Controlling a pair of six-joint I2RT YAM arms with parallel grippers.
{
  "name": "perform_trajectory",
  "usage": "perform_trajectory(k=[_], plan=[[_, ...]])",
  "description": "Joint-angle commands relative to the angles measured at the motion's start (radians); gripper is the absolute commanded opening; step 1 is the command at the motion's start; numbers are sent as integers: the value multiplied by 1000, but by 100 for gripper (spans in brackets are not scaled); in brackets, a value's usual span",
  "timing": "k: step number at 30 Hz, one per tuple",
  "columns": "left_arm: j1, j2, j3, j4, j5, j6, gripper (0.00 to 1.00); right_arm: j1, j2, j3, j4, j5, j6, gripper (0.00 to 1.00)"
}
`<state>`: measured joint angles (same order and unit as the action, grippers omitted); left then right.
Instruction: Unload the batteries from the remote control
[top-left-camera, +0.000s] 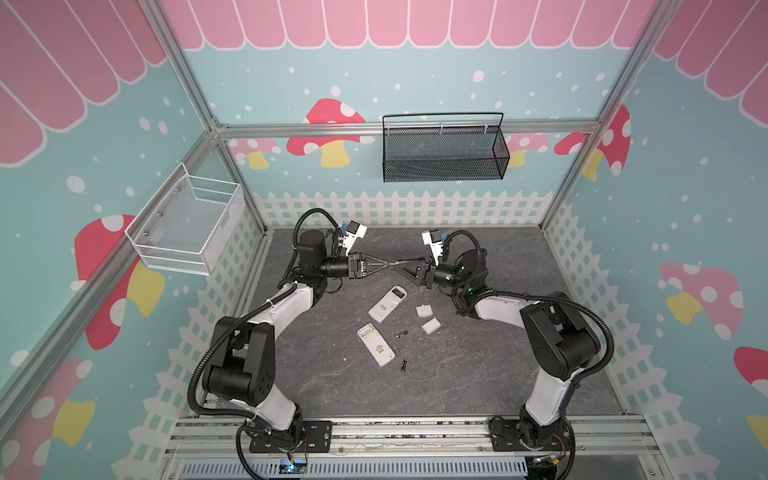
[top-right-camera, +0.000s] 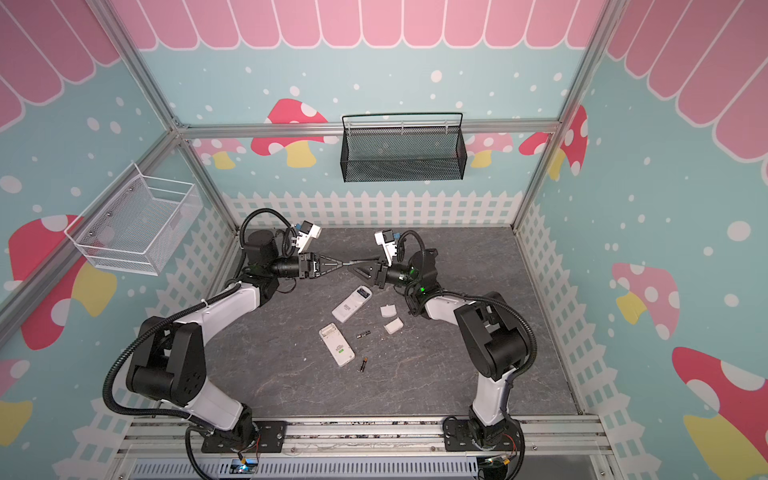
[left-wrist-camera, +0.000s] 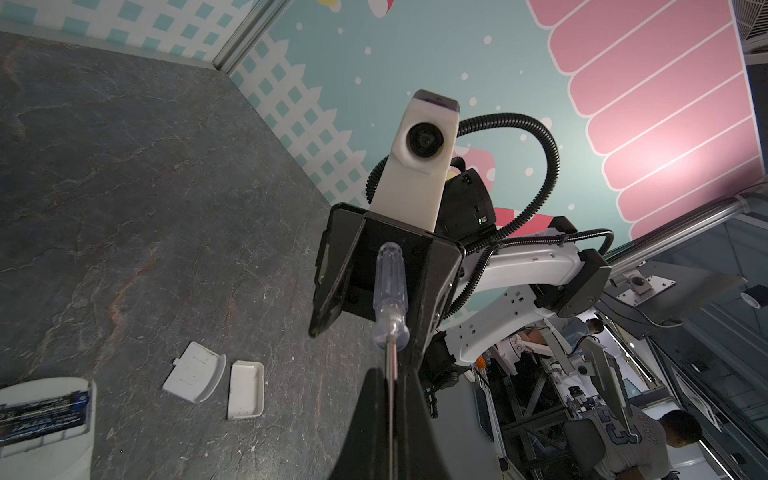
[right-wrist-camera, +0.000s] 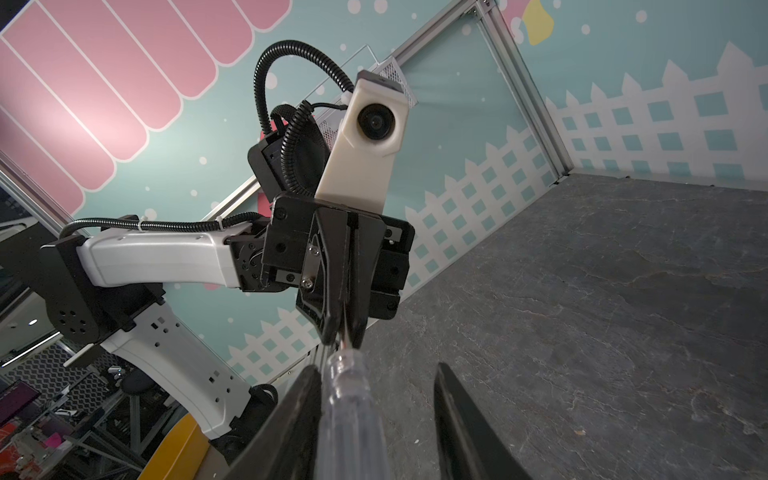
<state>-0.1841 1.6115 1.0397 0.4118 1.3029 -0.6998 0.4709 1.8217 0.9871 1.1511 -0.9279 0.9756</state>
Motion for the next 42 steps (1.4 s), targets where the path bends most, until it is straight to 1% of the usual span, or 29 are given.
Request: perform_trajectory(k=[1, 3, 5, 7, 9, 10, 12, 13, 15, 17, 20, 22, 25, 28, 32, 34, 36, 40, 42], plan=[[-14, 19, 34, -82, 19, 77, 0, -2, -15, 1, 36, -14, 6, 42], [-15, 22, 46, -114, 19, 89, 0, 0, -3, 20, 39, -24, 35, 39], [-21, 24, 60, -165, 15, 127, 0, 3, -3, 19, 40, -33, 14, 36], [-26, 24, 73, -228, 12, 177, 0, 5, 6, 12, 39, -35, 1, 28], [-24, 24, 85, -257, 11, 189, 0, 4, 23, 20, 38, -44, 21, 16], [-22, 24, 94, -274, 9, 196, 0, 4, 25, 20, 39, -48, 31, 13], [-25, 25, 110, -325, 3, 238, 0, 4, 17, 4, 40, -51, 12, 7], [-25, 25, 116, -357, -6, 265, 1, 2, 11, -7, 39, -50, -10, 4], [-20, 25, 127, -414, -18, 308, 8, -8, 5, -25, 28, -37, -21, 0], [-10, 25, 153, -497, -46, 353, 14, -23, -9, -46, 33, -21, -1, 0], [-1, 20, 212, -687, -111, 503, 28, -47, -60, -108, 27, -11, -42, 0], [3, 21, 255, -829, -168, 634, 38, -76, -86, -155, 11, -1, -57, 0], [10, 24, 292, -938, -283, 717, 49, -118, -143, -227, -16, 18, -74, 0], [8, 25, 286, -959, -386, 755, 59, -147, -215, -296, -89, 38, -157, 0], [-4, 44, 278, -986, -542, 767, 68, -172, -313, -334, -256, 74, -273, 0], [-26, 52, 277, -998, -631, 797, 72, -173, -364, -353, -326, 95, -343, 0], [-55, 69, 276, -1007, -697, 840, 76, -174, -401, -367, -389, 119, -405, 0], [-116, 116, 308, -1056, -815, 910, 82, -177, -467, -365, -509, 138, -464, 0], [-153, 142, 310, -1067, -885, 961, 86, -176, -521, -390, -553, 170, -510, 0]])
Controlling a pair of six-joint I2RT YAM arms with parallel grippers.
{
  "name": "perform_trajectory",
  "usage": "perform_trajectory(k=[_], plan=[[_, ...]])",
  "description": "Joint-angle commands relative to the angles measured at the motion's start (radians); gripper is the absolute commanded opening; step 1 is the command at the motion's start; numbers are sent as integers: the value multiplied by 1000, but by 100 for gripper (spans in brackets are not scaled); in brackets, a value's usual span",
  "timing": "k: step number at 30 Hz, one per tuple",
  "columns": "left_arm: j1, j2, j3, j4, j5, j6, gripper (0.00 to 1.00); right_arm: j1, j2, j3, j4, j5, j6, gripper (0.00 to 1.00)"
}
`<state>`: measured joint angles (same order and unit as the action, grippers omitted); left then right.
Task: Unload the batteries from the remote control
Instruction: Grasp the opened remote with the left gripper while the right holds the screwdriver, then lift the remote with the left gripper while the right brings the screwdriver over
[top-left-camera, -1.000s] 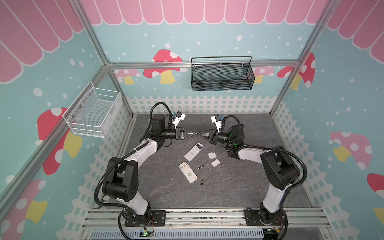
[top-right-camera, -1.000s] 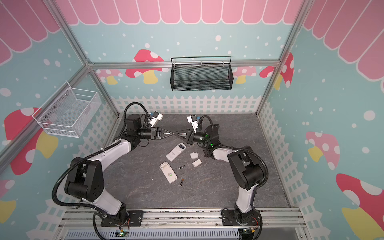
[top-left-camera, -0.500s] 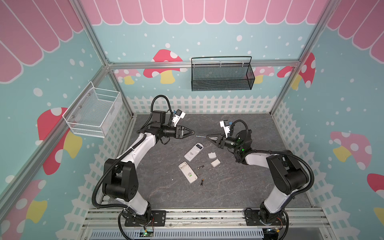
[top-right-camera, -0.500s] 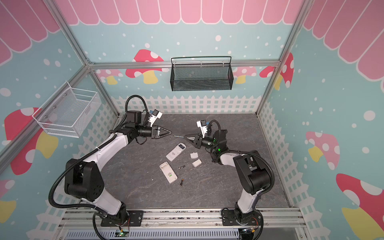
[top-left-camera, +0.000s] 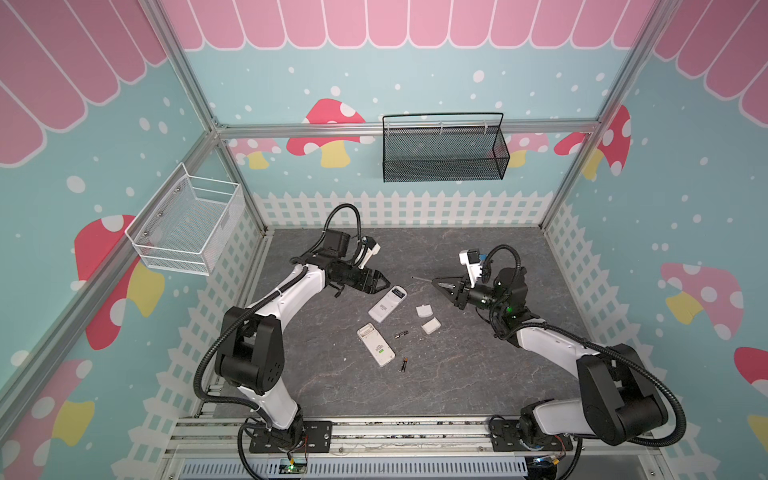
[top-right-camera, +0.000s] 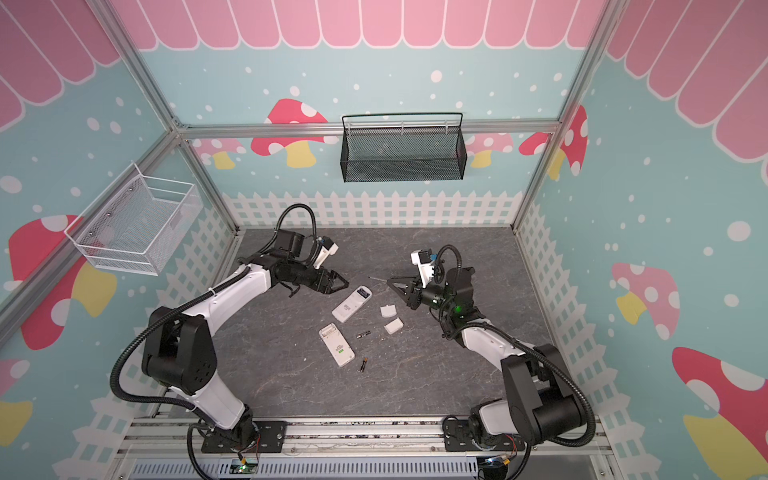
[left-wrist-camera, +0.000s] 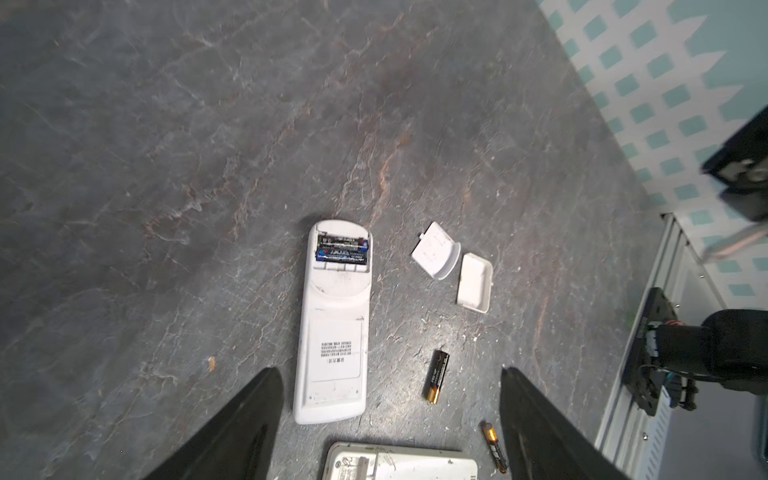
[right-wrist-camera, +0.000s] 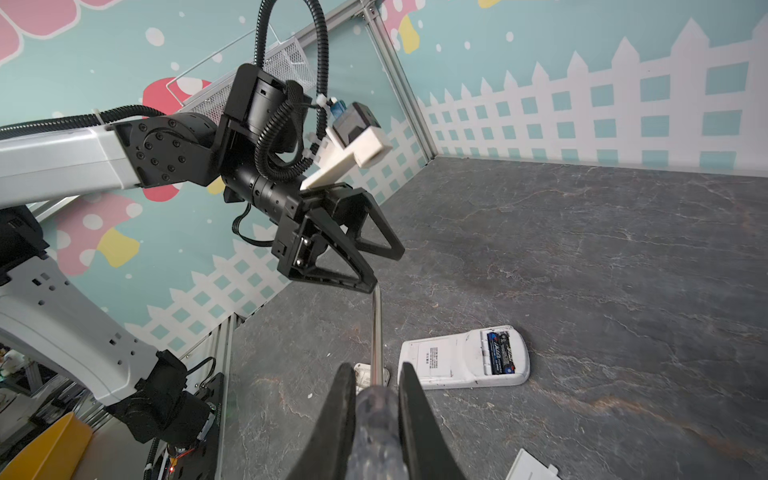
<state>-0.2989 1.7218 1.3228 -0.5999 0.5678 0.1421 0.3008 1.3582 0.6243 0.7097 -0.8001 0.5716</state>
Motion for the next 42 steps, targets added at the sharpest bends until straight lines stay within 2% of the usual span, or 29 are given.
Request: perform_trajectory(k=[1, 5, 13, 24, 34, 35, 40, 42], plan=[[-52, 47, 28, -55, -179, 129, 88, -6, -77, -34, -138, 59, -132, 0], [-101, 104, 44, -61, -284, 151, 93, -6, -165, -43, -268, 114, -219, 0], [-158, 212, 86, -72, -392, 177, 95, -6, -318, -108, -396, 197, -337, 0], [-220, 333, 151, -105, -414, 183, 92, -6, -387, -154, -432, 226, -417, 0], [-247, 345, 151, -133, -450, 241, 79, -6, -418, -140, -482, 242, -465, 0], [-249, 339, 140, -133, -445, 290, 76, -6, -423, -142, -481, 242, -474, 0], [-261, 312, 110, -140, -431, 350, 63, -5, -422, -141, -492, 251, -544, 0], [-274, 295, 102, -146, -451, 394, 53, -3, -423, -131, -505, 243, -584, 0]])
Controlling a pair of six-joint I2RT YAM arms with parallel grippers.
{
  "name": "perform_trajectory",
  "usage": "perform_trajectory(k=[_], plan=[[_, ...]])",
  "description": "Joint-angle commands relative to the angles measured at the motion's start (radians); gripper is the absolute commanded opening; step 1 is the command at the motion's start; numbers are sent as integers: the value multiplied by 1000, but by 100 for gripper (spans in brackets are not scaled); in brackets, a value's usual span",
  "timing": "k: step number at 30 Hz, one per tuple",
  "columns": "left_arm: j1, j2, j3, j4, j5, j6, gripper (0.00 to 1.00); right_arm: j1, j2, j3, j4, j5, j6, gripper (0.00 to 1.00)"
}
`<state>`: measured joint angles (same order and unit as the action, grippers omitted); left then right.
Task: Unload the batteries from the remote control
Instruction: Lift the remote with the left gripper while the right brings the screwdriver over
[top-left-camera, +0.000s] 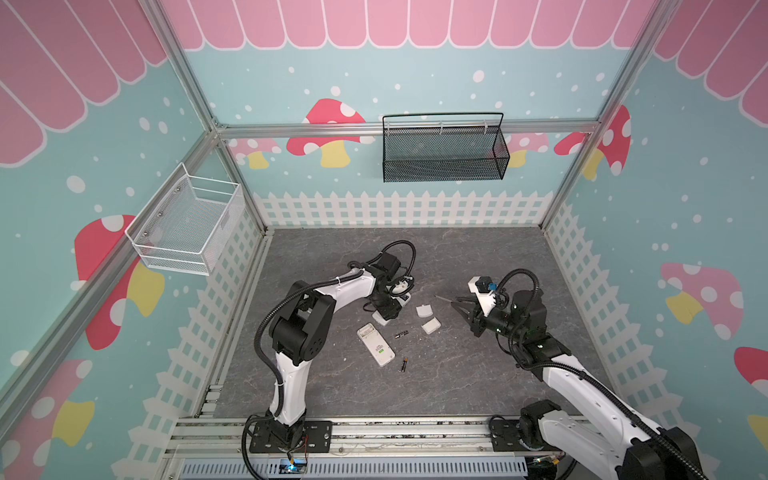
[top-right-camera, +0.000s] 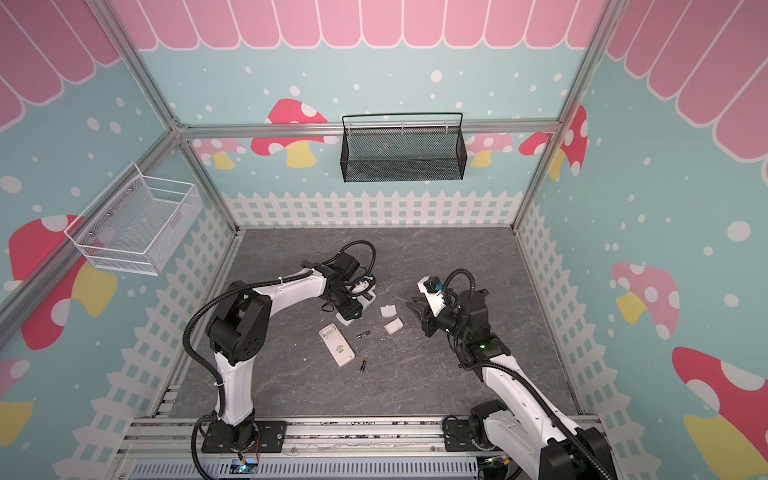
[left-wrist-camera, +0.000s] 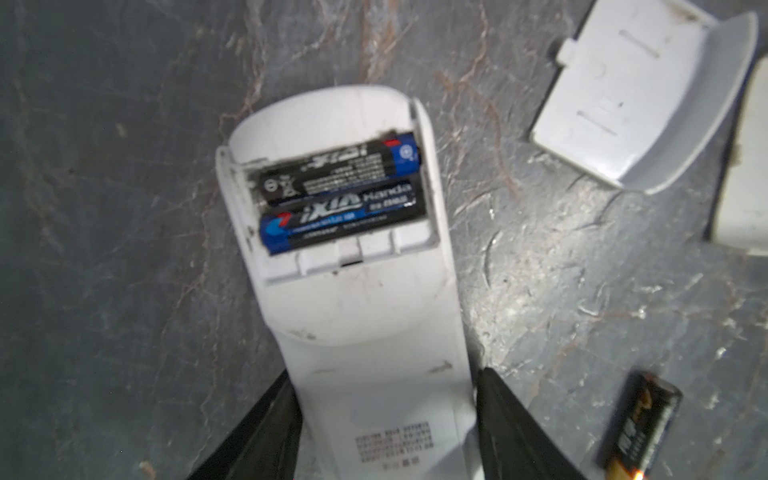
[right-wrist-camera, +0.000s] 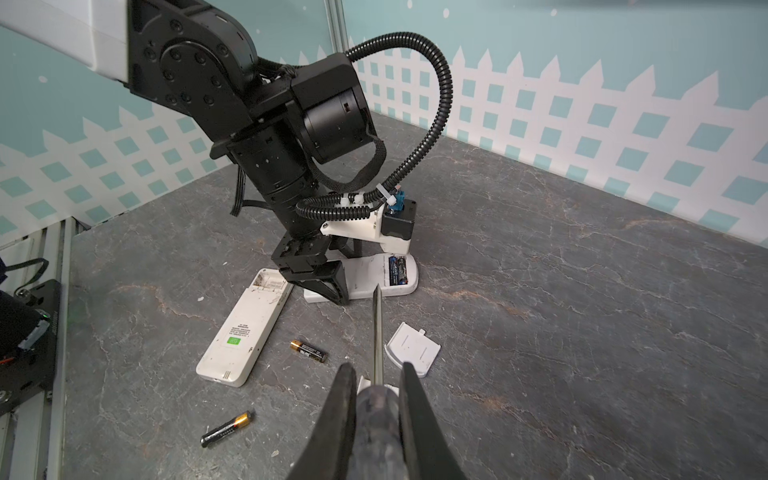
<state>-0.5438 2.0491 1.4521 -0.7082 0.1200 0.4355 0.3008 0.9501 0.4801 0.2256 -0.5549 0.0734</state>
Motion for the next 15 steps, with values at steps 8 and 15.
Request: perform_trajectory(k=[8, 15], plan=[[-30, -73, -68, -104, 61, 251, 39, 16, 32, 34, -54, 0, -310, 0], [45, -96, -80, -156, 136, 346, 39, 90, 179, 105, -104, -27, -508, 0]])
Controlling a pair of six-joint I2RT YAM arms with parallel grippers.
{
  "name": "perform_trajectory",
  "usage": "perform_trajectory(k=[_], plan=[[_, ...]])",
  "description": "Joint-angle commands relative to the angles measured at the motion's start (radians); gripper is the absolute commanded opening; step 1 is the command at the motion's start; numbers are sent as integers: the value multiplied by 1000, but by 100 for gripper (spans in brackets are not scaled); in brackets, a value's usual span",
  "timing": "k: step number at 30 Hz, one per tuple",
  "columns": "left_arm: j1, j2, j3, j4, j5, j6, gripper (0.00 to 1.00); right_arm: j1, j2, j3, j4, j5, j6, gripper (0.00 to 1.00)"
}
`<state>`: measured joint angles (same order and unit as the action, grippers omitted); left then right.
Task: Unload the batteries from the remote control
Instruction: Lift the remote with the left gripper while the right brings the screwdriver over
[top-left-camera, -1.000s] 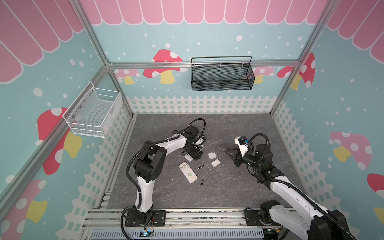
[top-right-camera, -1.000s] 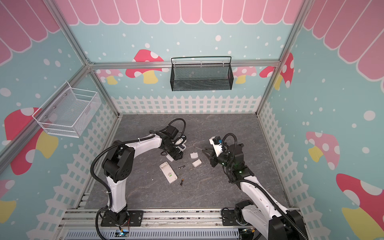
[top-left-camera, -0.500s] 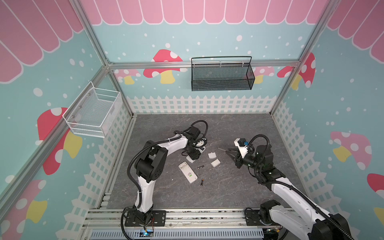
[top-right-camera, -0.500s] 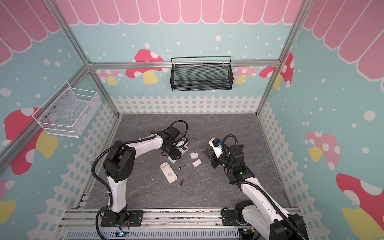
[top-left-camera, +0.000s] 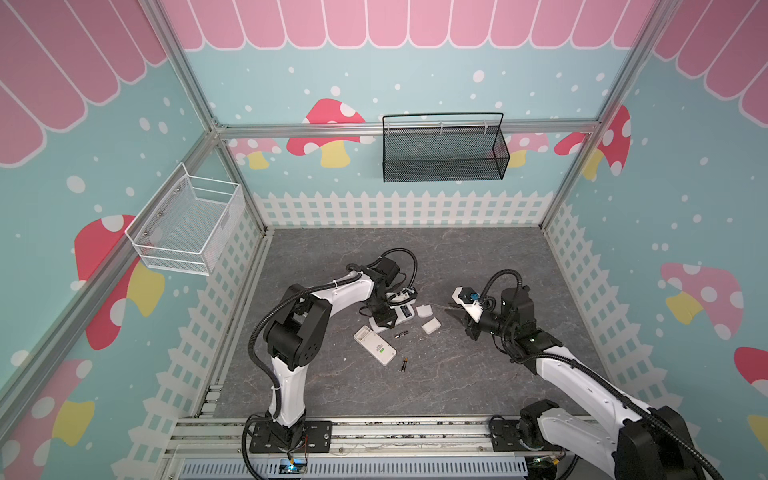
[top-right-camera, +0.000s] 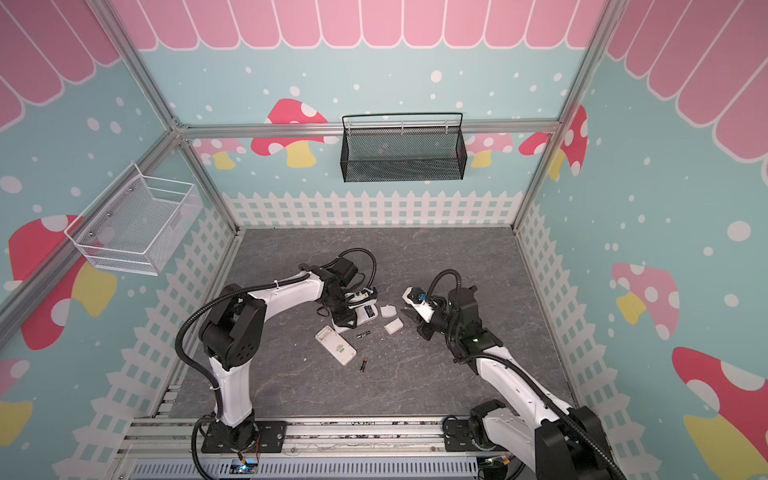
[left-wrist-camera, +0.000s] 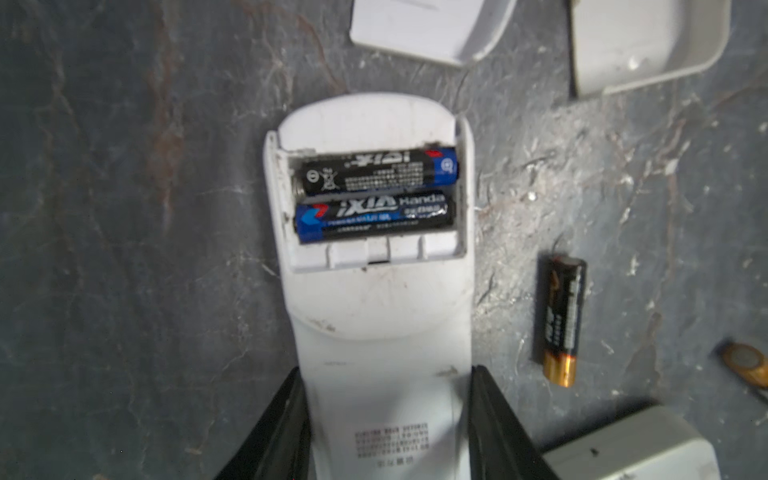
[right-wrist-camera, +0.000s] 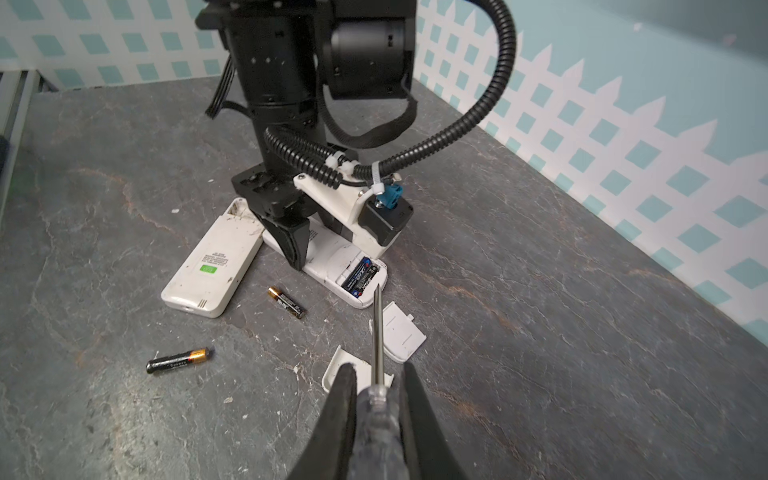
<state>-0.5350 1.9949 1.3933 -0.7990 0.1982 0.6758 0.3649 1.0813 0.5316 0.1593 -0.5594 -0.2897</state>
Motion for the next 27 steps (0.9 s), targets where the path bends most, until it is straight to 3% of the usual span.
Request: perform_trajectory(k=[1, 5, 9, 17, 27], plan=[[48, -44, -21, -67, 65, 120, 39, 36, 72, 64, -42, -26, -170, 0], [97, -32, -7, -71, 108, 134, 37, 81, 215, 159, -110, -22, -264, 0], [109, -23, -19, -71, 112, 227, 35, 105, 322, 233, -121, -36, -318, 0], [171, 3, 14, -59, 74, 308, 30, 134, 525, 398, -164, -66, -365, 0], [169, 12, -10, -33, -5, 379, 30, 143, 702, 558, -225, -144, -354, 0]])
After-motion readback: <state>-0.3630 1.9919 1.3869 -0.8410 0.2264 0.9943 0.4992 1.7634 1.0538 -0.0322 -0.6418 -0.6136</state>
